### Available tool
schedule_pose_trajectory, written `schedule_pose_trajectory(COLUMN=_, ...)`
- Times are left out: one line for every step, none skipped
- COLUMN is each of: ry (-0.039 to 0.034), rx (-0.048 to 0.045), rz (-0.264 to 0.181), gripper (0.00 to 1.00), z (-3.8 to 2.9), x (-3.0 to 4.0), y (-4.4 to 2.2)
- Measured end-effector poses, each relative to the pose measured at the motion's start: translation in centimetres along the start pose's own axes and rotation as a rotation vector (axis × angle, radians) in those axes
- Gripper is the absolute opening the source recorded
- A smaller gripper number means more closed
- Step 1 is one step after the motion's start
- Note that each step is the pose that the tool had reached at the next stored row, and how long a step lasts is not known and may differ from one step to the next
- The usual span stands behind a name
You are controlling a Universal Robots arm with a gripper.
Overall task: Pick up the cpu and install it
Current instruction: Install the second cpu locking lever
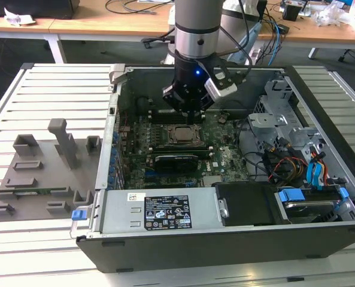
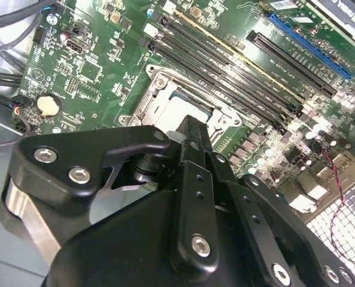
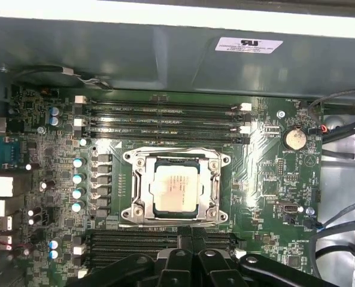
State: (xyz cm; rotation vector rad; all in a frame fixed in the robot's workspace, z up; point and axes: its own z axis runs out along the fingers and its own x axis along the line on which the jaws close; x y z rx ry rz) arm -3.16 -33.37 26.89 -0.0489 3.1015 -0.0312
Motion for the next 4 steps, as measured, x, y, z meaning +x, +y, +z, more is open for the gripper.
schedule_pose_trajectory(ry=0.0, rx=-0.0001, rz=0.0, gripper=0.11, z=0.0, x=0.0, y=0.0)
schedule_pose_trajectory(ry=0.0, rx=-0.0001, rz=0.0, gripper=0.11, z=0.0, x=0.0, y=0.0)
schedule_pose_trajectory(ry=0.0, rx=-0.0002, rz=0.0, gripper=0.11, z=0.0, x=0.0, y=0.0)
schedule_pose_trajectory(ry=0.0, rx=-0.0002, rz=0.0, gripper=0.11, z=0.0, x=0.0, y=0.0)
